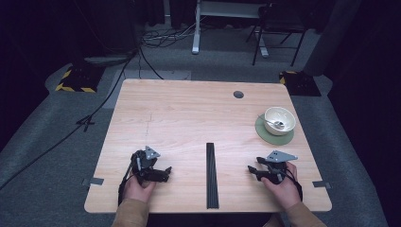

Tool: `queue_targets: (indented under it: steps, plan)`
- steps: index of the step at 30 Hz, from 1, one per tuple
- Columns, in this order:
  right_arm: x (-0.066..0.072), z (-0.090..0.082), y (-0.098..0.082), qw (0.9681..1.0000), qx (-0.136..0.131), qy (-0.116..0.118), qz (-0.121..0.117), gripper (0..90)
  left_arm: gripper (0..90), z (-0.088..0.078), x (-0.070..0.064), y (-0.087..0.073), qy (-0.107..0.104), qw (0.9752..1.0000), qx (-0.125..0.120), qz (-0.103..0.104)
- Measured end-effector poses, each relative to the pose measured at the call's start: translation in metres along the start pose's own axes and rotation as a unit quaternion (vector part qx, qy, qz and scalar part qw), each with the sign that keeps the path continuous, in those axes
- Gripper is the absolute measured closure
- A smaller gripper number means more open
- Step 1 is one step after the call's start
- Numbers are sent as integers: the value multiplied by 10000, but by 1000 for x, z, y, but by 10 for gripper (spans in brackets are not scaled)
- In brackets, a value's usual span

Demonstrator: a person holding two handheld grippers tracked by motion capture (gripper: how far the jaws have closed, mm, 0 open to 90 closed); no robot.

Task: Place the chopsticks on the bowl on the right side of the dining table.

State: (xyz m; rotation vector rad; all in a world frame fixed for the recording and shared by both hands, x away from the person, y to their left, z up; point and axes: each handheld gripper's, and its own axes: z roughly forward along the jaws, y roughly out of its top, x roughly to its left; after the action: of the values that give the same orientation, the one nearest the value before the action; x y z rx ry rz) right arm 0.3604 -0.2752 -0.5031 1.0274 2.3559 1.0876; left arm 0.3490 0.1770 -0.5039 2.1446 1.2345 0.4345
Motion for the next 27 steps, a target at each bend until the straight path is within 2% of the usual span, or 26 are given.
queue_targets:
  steps: [13,18,27]
  plan:
    - [1,0,0,10000,-4,-27,21,424,4,0,-1,0,46,10000,0,-40]
    - [3,-1,0,9999,-13,-49,106,424,5,0,-1,0,36,10000,9,-35]
    - [2,-1,0,10000,7,8,43,436,5,-1,-1,0,23,10000,34,-37]
